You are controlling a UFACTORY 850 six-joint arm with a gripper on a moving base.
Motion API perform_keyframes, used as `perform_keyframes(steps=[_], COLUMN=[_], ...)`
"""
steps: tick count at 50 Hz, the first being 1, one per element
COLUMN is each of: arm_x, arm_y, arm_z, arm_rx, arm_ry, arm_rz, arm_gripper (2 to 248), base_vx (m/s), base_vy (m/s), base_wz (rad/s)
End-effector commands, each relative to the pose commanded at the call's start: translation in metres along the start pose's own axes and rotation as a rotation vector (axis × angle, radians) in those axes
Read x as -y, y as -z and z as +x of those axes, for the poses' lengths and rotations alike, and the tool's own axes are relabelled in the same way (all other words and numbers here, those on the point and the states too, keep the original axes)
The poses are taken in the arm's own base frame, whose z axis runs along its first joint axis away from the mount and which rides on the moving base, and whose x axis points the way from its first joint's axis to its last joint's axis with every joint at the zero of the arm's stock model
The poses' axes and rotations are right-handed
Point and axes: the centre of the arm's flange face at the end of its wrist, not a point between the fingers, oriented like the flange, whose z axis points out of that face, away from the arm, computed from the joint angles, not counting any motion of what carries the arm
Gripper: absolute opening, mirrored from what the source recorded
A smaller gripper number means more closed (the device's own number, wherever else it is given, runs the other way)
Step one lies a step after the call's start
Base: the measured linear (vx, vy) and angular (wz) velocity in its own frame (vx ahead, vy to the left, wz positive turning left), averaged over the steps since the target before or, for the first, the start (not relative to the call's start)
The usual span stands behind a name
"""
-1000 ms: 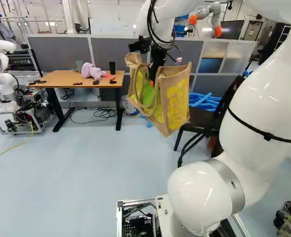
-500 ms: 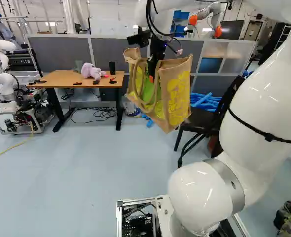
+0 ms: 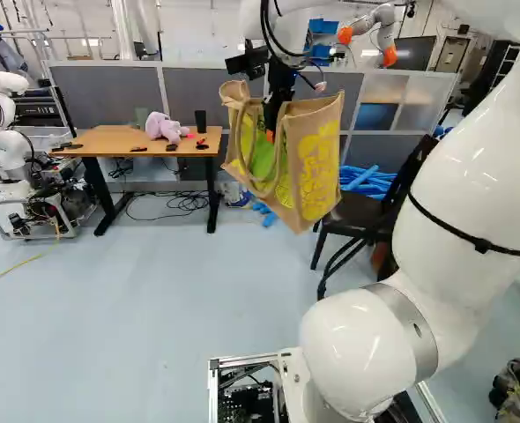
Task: Pick up the bag on the ground and place it on the table
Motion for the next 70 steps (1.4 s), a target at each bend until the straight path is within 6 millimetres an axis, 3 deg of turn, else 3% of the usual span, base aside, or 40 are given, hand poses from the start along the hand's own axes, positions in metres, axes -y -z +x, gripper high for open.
perform_keyframes(steps=[37, 70], arm_x=[0.0, 0.0], arm_y=[0.0, 0.0], arm_z=[0.0, 0.0], arm_rx=[0.0, 0.0], arm_ry=[0.0, 0.0], arm_rz=[0.0, 0.0], arm_gripper=[21, 21], base_vx=[0.006, -0.002], base_vy=[0.031, 0.113], base_wz=[0.061, 0.156])
